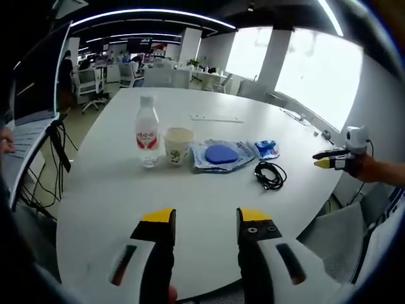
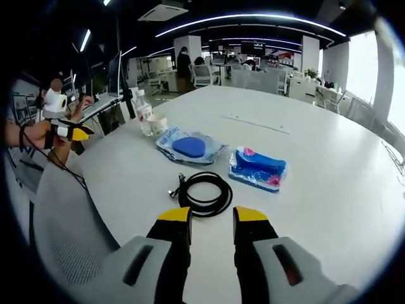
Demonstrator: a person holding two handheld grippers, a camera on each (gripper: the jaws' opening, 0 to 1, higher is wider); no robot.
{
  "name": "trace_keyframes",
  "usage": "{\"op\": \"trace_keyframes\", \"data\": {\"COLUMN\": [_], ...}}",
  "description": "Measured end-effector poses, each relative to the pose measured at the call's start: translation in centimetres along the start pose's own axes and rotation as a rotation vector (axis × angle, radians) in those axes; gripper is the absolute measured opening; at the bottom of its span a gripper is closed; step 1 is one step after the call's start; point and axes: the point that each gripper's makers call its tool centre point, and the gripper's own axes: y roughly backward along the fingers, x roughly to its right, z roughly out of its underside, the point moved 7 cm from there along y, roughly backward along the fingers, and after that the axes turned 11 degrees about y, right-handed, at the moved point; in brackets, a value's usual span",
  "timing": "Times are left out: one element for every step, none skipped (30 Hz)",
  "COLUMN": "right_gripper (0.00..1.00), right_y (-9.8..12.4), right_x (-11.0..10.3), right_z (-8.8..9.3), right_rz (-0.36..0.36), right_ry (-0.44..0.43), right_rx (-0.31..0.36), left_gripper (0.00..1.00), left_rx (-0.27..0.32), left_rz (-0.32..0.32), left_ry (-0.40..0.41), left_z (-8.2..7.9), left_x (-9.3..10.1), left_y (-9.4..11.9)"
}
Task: Arrange the tabletop items into an orderly group along one side of the table until the central work area is clear of visible clutter.
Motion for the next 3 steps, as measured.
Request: {"op": "trace_keyframes", "data": {"right_gripper": [0.24, 0.24, 0.24], "right_y": [-0.10, -0.10, -0.15], "right_x": [0.02, 0.05, 0.06], "right_z": [-0.11, -0.23, -0.32], "right_rz": [0.000, 0.000, 0.000], "right_ry": [0.000, -0.001, -0.001], "right_rx": [0.000, 0.001, 0.002], "left_gripper": [0.37, 0.37, 0.37], "left_rx": [0.003, 0.004, 0.004], "left_rz": [0.000, -0.001, -0.002], "left_ry": [0.004, 0.007, 0.007], "left_z": [-0.02, -0.03, -0.04], "left_x": [-0.05, -0.11, -0.14], "left_y": [0.06, 0.10, 0.14]}}
